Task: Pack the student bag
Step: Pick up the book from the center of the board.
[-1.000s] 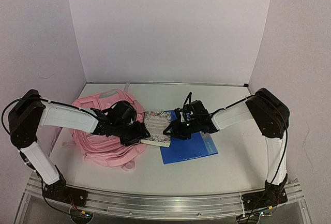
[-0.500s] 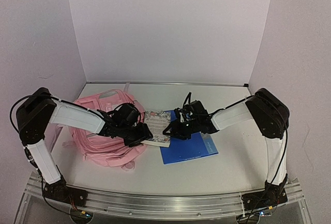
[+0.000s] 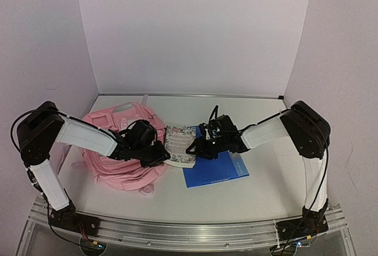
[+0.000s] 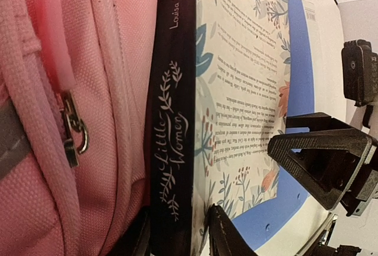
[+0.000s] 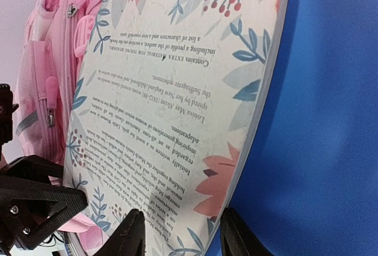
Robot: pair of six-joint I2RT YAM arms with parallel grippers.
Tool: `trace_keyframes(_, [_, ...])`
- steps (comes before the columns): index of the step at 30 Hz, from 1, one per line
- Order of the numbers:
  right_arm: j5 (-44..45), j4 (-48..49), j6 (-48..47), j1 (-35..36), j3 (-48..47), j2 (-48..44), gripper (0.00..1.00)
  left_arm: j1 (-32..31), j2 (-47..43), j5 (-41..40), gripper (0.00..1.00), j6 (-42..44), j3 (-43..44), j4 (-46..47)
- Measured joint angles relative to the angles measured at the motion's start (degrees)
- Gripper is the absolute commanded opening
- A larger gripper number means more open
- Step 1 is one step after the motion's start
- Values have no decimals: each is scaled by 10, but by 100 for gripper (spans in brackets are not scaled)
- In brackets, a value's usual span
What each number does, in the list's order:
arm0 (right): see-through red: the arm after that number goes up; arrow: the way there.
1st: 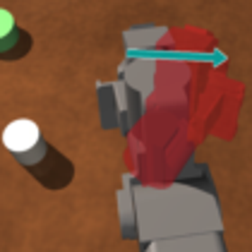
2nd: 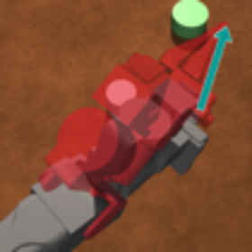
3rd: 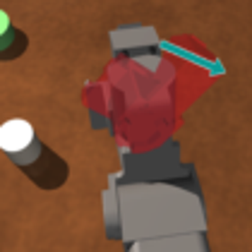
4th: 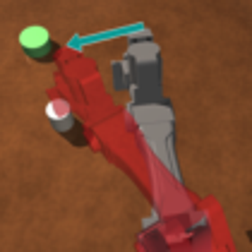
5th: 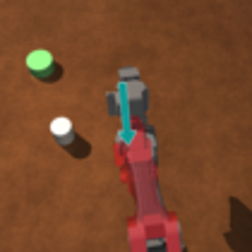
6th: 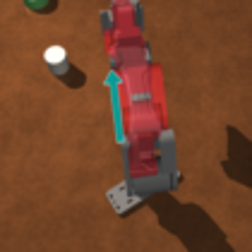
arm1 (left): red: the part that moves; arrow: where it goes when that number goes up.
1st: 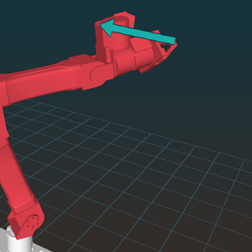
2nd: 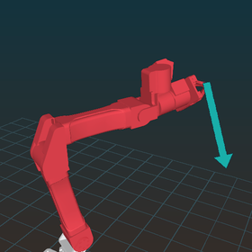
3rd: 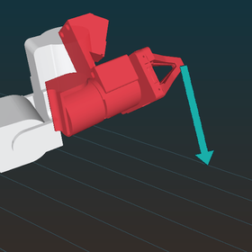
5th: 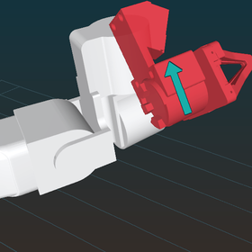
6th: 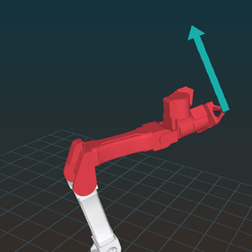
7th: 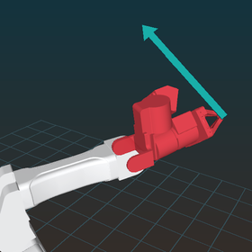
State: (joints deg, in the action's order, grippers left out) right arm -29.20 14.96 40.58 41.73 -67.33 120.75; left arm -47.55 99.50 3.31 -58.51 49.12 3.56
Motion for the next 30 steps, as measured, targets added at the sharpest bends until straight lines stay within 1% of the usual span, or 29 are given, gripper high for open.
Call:
trace_keyframes(4, [7,5,0,1,3,0,43,1,-9,2,4,1,-2,14])
trace_keyframes(6, [12,10,0,1,8,-3,45,1,-18,6,0,3,-2,17])
trace_keyframes(10, [32,12,4,8,31,-27,57,1,-41,20,0,9,-2,27])
trace_keyframes(13, [52,0,1,12,56,-71,70,1,-60,36,0,30,-2,27])
trace_keyframes(14, [59,-2,-1,12,63,-88,77,1,-67,42,0,39,-2,22])
trace_keyframes(16, [73,-6,-5,10,82,-133,85,1,-82,54,0,63,0,1])
trace_keyframes(19, [87,-12,-20,-3,109,-214,94,1,-110,74,0,106,9,-46])
trace_keyframes(21, [92,-19,-42,-11,119,-264,97,1,-128,89,0,135,17,-78])
trace_keyframes(25, [87,-46,-104,-20,124,-346,98,4,-171,140,0,204,32,-131])
trace_keyframes(30, [34,-121,-183,-19,121,-396,98,7,-223,220,0,281,50,-183])
